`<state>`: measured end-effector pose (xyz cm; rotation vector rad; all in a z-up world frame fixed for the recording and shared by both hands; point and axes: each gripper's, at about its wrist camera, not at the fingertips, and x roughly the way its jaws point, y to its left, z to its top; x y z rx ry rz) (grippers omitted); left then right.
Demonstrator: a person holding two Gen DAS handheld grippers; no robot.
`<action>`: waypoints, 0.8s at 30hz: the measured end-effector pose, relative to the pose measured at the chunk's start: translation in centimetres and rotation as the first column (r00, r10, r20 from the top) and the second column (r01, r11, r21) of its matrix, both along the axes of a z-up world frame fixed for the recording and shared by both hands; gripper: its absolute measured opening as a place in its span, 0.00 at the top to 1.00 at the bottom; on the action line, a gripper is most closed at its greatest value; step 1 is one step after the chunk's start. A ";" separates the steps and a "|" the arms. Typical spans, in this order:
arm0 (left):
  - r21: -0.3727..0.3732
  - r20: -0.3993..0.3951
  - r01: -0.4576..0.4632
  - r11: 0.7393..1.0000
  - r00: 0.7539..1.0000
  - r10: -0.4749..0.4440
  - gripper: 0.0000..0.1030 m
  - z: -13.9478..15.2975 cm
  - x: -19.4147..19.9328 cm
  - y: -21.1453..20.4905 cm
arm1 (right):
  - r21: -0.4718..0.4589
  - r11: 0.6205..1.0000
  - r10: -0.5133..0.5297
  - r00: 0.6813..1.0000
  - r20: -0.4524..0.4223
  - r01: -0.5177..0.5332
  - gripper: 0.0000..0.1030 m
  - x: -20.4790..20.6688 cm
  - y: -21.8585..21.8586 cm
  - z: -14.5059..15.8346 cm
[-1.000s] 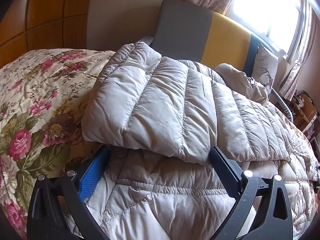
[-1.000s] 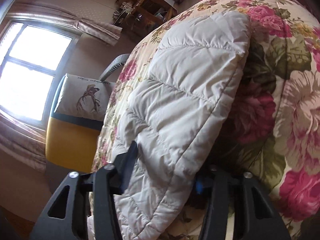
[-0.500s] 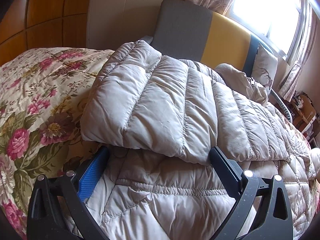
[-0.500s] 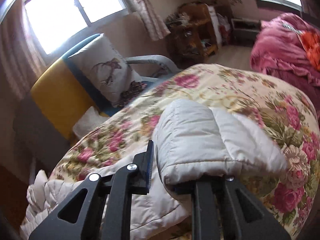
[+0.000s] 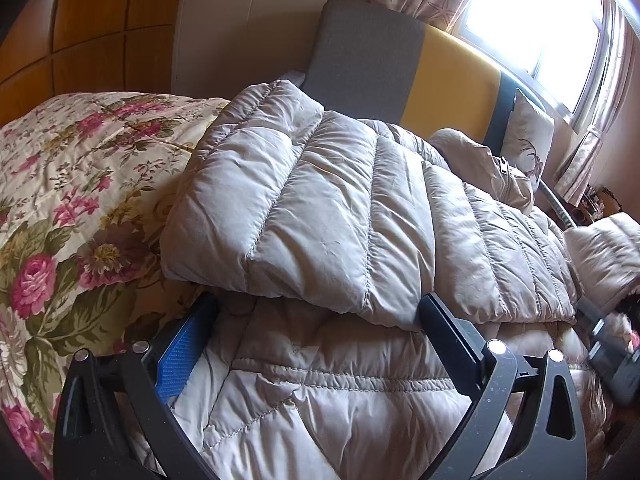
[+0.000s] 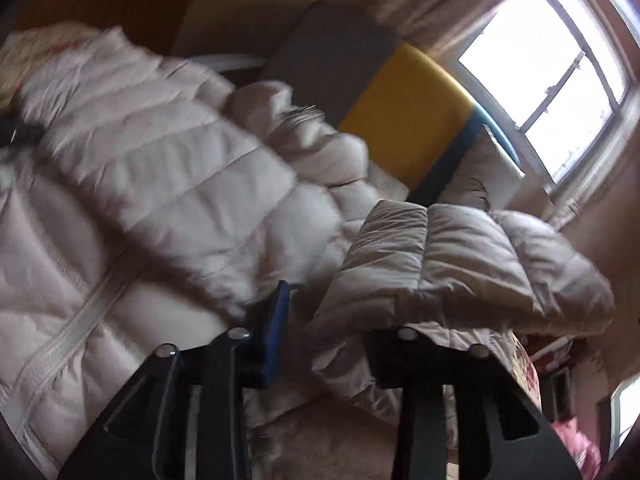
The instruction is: Fold large clothes
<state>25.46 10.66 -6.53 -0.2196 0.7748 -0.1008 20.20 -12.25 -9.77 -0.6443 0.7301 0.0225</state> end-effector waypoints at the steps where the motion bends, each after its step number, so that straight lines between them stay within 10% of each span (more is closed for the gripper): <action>1: -0.002 -0.001 0.000 1.000 1.000 0.000 0.04 0.0 0.0 0.0 | -0.051 0.999 0.009 1.000 0.024 -0.008 0.51 -0.5 0.7 -0.9; 6: -0.002 -0.002 0.001 1.000 1.000 -0.001 0.04 -0.1 0.0 0.0 | 0.102 0.993 -0.063 0.996 0.064 0.056 0.07 -1.0 -2.2 -0.2; 14: 0.024 -0.002 -0.008 1.000 1.000 0.008 0.05 1.0 -0.2 -0.3 | 0.468 0.853 -0.321 0.939 0.122 0.230 0.02 -2.2 -10.4 0.7; 20: -0.089 0.193 0.080 0.993 0.979 -0.061 0.06 8.3 -2.9 -2.3 | 0.486 0.821 -0.405 0.906 0.123 0.300 0.02 -2.5 -11.0 1.4; 24: -0.102 0.114 0.218 0.970 0.972 -0.207 0.06 9.2 0.1 -7.5 | 0.464 0.834 -0.405 0.903 0.144 0.299 0.02 -3.8 -10.2 1.6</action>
